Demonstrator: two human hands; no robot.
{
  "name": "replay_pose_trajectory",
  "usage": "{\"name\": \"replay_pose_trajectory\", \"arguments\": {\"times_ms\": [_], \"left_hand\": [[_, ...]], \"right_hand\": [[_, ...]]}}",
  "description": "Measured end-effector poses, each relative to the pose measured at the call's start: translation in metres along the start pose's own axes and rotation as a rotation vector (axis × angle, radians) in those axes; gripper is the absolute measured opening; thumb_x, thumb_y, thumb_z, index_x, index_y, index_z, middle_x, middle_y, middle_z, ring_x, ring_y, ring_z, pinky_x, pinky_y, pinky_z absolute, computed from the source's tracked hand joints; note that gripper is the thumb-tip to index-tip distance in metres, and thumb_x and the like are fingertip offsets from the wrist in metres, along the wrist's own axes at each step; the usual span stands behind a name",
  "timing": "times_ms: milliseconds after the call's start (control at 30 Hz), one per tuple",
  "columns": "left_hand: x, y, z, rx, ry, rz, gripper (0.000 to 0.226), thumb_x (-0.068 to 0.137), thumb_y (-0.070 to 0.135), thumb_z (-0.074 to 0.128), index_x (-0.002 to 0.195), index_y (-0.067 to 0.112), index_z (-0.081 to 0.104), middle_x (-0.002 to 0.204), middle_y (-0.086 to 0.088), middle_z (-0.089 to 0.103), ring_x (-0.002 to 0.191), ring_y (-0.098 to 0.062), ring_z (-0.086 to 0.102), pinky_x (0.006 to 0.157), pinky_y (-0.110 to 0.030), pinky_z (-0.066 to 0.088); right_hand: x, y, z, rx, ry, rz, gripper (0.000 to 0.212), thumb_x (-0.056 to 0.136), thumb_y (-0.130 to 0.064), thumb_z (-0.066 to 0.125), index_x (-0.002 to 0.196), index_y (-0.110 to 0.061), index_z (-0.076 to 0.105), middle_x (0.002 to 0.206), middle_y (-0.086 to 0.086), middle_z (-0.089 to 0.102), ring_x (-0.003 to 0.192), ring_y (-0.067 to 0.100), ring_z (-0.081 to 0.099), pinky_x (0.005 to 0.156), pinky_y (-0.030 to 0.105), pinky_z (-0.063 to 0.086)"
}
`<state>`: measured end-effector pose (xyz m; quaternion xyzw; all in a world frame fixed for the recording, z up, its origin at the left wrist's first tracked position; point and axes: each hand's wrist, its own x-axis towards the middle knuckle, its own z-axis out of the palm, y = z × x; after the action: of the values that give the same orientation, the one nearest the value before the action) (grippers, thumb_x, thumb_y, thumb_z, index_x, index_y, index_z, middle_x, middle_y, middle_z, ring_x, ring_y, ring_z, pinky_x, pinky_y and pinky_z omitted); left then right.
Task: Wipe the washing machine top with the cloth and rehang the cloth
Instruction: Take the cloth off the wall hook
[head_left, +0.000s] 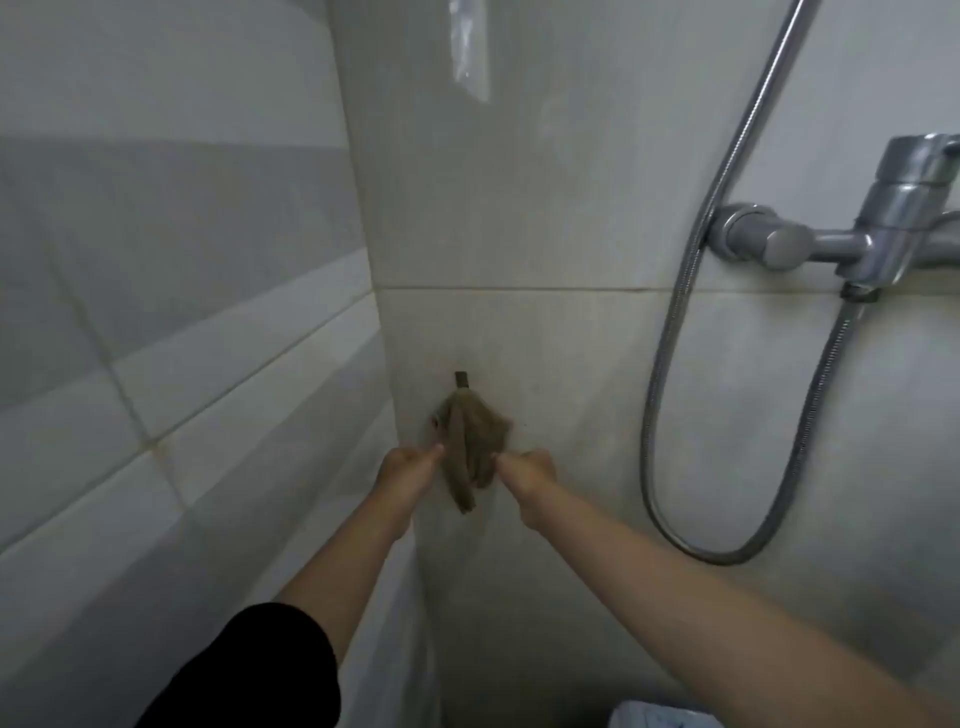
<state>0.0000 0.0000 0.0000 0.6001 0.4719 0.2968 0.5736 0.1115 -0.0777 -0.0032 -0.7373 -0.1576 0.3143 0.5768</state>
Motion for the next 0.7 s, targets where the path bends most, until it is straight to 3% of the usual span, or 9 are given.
{"name": "replay_pose_trajectory", "arguments": {"times_ms": [133,200,267,333,367,467,533,633,700], "left_hand": [[0.036,-0.018,0.009,-0.09,-0.037,-0.029,0.029,0.082,0.031,0.066,0.099,0.008,0.068,0.109,-0.015,0.068,0.102,-0.031,0.063,0.095,-0.044,0.05],[0.046,-0.022,0.014,-0.102,-0.047,-0.057,0.041,0.071,0.038,0.069,0.101,0.01,0.069,0.111,-0.013,0.069,0.102,-0.029,0.064,0.095,-0.046,0.05],[0.04,-0.013,0.022,-0.142,-0.06,-0.057,0.033,0.08,0.03,0.067,0.103,0.006,0.068,0.107,-0.01,0.07,0.094,-0.024,0.064,0.082,-0.037,0.053],[0.036,-0.006,0.025,-0.127,-0.094,-0.066,0.022,0.091,0.021,0.059,0.106,0.007,0.066,0.101,-0.007,0.068,0.086,-0.02,0.061,0.064,-0.025,0.042],[-0.008,0.017,0.051,-0.098,-0.117,-0.044,0.022,0.092,0.02,0.057,0.108,0.008,0.066,0.101,-0.007,0.067,0.085,-0.019,0.06,0.062,-0.023,0.038],[-0.025,0.03,0.057,-0.142,-0.095,0.054,0.022,0.092,0.018,0.057,0.111,0.009,0.065,0.1,-0.005,0.065,0.075,-0.011,0.059,0.058,-0.021,0.036],[-0.021,0.032,0.056,-0.143,-0.065,0.058,0.02,0.091,0.015,0.058,0.109,0.009,0.066,0.102,-0.004,0.066,0.077,-0.014,0.06,0.06,-0.021,0.041],[-0.055,0.044,0.084,-0.132,-0.031,0.101,0.006,0.087,0.015,0.063,0.091,0.014,0.068,0.109,-0.013,0.07,0.087,-0.024,0.066,0.075,-0.028,0.05],[-0.055,0.049,0.081,-0.127,-0.035,0.103,0.009,0.086,0.019,0.065,0.094,0.015,0.067,0.108,-0.012,0.07,0.091,-0.025,0.066,0.077,-0.029,0.049]], "right_hand": [[0.015,0.0,0.012,0.155,-0.062,-0.003,0.028,0.082,-0.003,0.06,0.107,0.01,0.065,0.094,0.01,0.063,0.071,0.018,0.057,0.055,0.022,0.048],[0.017,0.001,0.02,0.199,-0.068,0.006,0.028,0.084,-0.002,0.058,0.11,0.008,0.065,0.097,0.015,0.066,0.081,0.023,0.061,0.068,0.028,0.052],[0.019,-0.002,0.023,0.214,-0.063,0.003,0.029,0.088,-0.007,0.058,0.114,0.004,0.064,0.109,0.018,0.068,0.091,0.024,0.061,0.08,0.029,0.05],[0.017,-0.008,0.024,0.207,-0.048,-0.014,0.027,0.09,-0.013,0.059,0.113,0.0,0.064,0.113,0.016,0.067,0.09,0.021,0.058,0.081,0.026,0.048],[-0.004,-0.019,-0.026,0.215,-0.024,-0.053,0.023,0.09,-0.016,0.058,0.109,-0.004,0.065,0.11,0.015,0.068,0.089,0.02,0.058,0.081,0.026,0.048],[-0.016,-0.028,-0.045,0.157,-0.022,-0.147,0.009,0.09,-0.021,0.057,0.086,-0.014,0.062,0.09,0.006,0.065,0.086,0.02,0.059,0.075,0.028,0.047],[-0.017,-0.034,-0.056,0.131,-0.023,-0.192,0.017,0.09,-0.022,0.057,0.074,-0.016,0.057,0.078,0.002,0.061,0.08,0.02,0.059,0.071,0.029,0.048],[-0.032,-0.044,-0.123,0.126,0.023,-0.29,0.014,0.091,-0.023,0.056,0.081,-0.014,0.061,0.081,0.004,0.063,0.083,0.022,0.061,0.077,0.033,0.052],[-0.029,-0.052,-0.13,0.09,0.013,-0.335,0.015,0.092,-0.024,0.054,0.08,-0.016,0.057,0.081,0.003,0.061,0.086,0.023,0.06,0.076,0.031,0.05]]}}
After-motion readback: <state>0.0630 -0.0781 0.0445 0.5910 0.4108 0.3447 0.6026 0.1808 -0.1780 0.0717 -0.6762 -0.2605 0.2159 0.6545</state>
